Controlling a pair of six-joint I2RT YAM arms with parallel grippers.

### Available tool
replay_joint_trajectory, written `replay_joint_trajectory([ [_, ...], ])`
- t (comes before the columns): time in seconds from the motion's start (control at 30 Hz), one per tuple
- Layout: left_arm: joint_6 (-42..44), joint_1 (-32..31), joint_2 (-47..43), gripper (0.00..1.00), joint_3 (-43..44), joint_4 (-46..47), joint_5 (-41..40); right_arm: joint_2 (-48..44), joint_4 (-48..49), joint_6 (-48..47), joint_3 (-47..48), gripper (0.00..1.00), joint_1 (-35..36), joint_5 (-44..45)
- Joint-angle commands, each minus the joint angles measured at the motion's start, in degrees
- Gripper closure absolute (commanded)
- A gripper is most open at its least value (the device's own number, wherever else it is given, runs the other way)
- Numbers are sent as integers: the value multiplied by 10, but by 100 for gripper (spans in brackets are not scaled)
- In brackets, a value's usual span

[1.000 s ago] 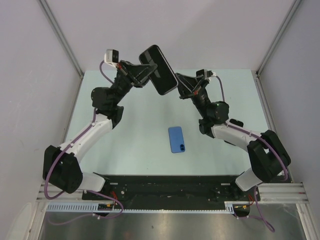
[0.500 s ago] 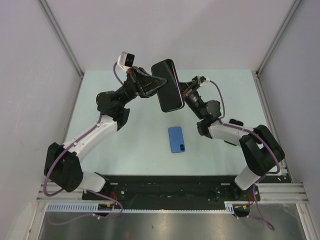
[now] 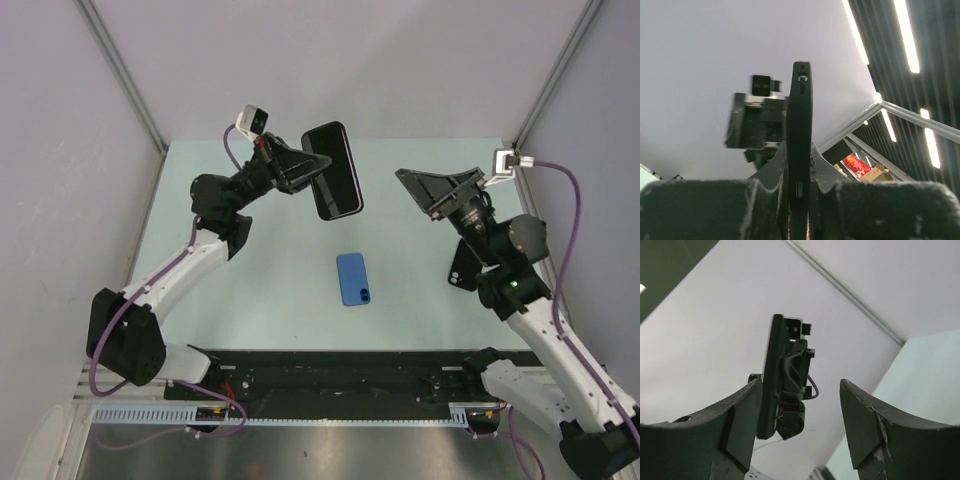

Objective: Take the phone out of the phone case
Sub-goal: Remove the phone case from the phone.

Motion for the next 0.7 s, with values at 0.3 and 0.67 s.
replay_joint_trajectory([
  [0.3,41,2,8,100,5,-39,-5,-20,-255,-256,93,31,90,61],
  [0.67,52,3,7,100,2,-52,-5,-48,-255,-266,93,31,100,73],
])
